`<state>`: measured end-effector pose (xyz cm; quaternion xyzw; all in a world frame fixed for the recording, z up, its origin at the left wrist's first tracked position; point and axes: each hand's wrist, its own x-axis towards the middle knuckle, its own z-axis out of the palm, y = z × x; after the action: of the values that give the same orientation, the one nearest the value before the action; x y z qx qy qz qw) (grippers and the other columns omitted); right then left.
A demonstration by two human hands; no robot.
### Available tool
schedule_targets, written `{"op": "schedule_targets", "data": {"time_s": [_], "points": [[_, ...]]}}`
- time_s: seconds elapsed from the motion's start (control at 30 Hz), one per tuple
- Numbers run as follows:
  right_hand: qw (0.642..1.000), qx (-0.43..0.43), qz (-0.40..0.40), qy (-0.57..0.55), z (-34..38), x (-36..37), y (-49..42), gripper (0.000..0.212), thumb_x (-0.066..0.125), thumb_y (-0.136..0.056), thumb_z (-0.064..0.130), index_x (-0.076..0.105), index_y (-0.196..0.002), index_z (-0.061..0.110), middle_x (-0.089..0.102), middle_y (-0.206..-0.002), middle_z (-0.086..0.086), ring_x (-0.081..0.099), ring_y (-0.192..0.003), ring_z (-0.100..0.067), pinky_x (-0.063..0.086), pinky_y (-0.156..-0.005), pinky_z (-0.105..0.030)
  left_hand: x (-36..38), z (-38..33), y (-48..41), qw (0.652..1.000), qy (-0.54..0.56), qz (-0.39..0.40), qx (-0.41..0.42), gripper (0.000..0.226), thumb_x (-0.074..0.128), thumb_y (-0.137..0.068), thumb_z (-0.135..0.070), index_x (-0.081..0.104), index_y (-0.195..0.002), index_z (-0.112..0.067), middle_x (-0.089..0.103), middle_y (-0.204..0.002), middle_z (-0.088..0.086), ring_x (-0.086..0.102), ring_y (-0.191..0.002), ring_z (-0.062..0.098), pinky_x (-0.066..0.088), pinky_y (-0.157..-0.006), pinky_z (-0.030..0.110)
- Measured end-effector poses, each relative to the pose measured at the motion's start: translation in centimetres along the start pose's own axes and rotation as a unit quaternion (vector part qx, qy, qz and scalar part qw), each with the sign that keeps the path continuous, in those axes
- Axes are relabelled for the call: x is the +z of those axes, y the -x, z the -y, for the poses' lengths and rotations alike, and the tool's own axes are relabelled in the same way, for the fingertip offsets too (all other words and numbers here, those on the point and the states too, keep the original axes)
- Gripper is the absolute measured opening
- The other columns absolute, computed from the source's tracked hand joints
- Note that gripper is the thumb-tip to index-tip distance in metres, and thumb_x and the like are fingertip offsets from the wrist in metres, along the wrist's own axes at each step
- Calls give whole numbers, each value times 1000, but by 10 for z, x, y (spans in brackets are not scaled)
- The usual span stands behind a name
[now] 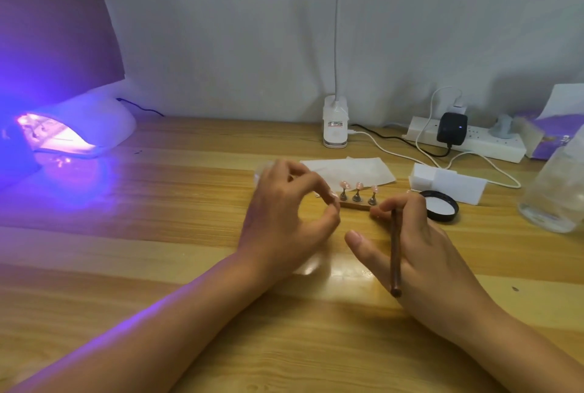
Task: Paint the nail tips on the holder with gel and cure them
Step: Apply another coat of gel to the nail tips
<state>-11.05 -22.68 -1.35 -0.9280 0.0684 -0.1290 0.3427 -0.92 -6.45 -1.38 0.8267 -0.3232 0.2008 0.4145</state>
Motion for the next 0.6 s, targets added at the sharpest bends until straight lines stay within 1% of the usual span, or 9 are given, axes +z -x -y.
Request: {"op": "schedule_targets", "data": {"time_s": [0.03,0.1,0.2,0.27,0.3,0.33,0.43,0.5,0.6], "points": [[1000,4,6,-1,0,0,0,76,37,-63,92,29,-114,36,52,-126,6,47,-122,-16,46,-98,-42,-1,0,0,999,-12,-42,-22,10,78,-79,-33,70,-85,-30,50,-109,-7,42,-103,10,41,-88,33],[1000,15,18,3,0,1,-1,78,36,-62,91,28,-116,36,48,-131,7,43,-127,-16,43,-103,-44,-5,-2,0,994,-24,-78,-66,11,79,-77,-40,68,-80,-38,44,-128,-7,36,-118,10,30,-97,33],[999,23,37,16,2,0,-2,80,34,-60,93,24,-119,39,43,-137,9,35,-135,-18,34,-111,-49,-7,-2,-1,989,-31,-64,-127,15,78,-79,-41,64,-75,-46,30,-154,-3,24,-143,16,19,-107,35],[999,21,44,17,4,0,-3,80,32,-60,93,22,-119,40,41,-137,10,33,-137,-17,30,-114,-51,-7,0,-3,985,-12,-26,-172,18,77,-80,-40,62,-73,-47,20,-162,1,16,-149,19,15,-115,41],[999,19,45,15,4,-1,-3,79,32,-60,93,21,-118,40,40,-135,12,33,-136,-17,29,-115,-51,-7,1,-4,981,0,-6,-193,18,77,-81,-39,62,-73,-47,16,-164,1,13,-151,19,16,-117,42],[999,19,45,14,5,-1,-3,79,32,-60,92,21,-118,40,39,-132,14,34,-136,-16,28,-115,-51,-7,2,-5,978,13,7,-209,17,77,-81,-39,63,-74,-46,13,-165,1,12,-151,19,16,-117,39],[999,16,46,11,5,-3,-3,78,31,-61,92,22,-118,40,38,-129,16,35,-135,-16,29,-114,-51,-8,6,-7,972,39,26,-230,14,76,-82,-38,65,-78,-45,15,-163,1,14,-150,14,16,-105,21],[999,10,45,8,4,-3,-3,79,29,-60,95,22,-117,40,40,-131,14,35,-135,-17,29,-114,-51,-9,8,-7,973,39,37,-224,14,75,-82,-38,64,-79,-46,25,-156,0,19,-147,14,17,-101,20],[999,-3,36,14,4,-2,-3,80,26,-62,97,23,-116,39,41,-122,17,40,-128,-11,29,-114,-50,-9,9,-5,978,50,42,-196,13,76,-81,-38,66,-80,-45,32,-140,-4,28,-139,10,22,-100,20]]}}
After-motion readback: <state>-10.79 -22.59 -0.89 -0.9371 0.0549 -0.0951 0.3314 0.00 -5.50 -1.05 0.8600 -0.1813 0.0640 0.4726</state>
